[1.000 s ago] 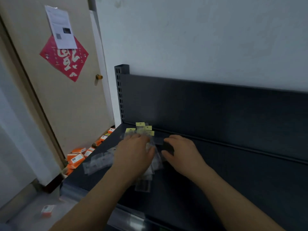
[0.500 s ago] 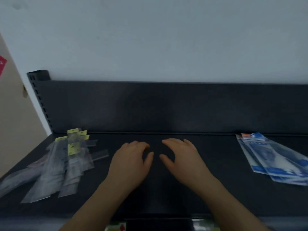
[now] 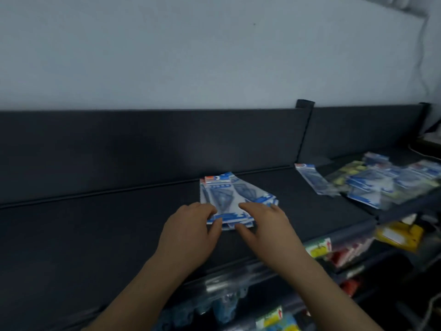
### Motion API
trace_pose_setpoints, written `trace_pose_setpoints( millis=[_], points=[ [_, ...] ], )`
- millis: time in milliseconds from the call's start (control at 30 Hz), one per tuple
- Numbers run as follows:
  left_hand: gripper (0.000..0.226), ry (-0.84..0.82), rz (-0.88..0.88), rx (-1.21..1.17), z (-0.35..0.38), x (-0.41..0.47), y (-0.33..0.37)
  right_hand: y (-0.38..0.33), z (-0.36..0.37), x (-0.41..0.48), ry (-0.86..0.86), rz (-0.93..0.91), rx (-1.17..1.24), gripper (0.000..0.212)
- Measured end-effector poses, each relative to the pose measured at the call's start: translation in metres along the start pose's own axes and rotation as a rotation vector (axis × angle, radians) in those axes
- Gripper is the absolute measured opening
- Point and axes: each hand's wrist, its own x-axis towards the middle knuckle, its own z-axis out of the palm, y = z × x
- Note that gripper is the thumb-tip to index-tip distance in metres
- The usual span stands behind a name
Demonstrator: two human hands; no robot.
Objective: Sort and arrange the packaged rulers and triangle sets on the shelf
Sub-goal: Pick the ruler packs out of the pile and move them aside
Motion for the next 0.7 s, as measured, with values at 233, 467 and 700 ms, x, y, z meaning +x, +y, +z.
trace_pose_setpoints(
  millis=[233,467,700],
  points=[
    [0.028,-0.064,0.190,-0.055,0.043,0.058,0.084,0.093,-0.048,-0.016,0.062,0.189,-0.043,0.047],
    [0.027,-0.159,0.336,-0.078,0.088,0.125,0.147,0.166,-0.076,-0.013,0.092,0.384,-0.069,0.050],
    [0.024,-0.312,0.396,-0.139,0.144,0.198,0.193,0.240,-0.102,0.010,0.079,0.569,-0.109,0.048]
  ],
)
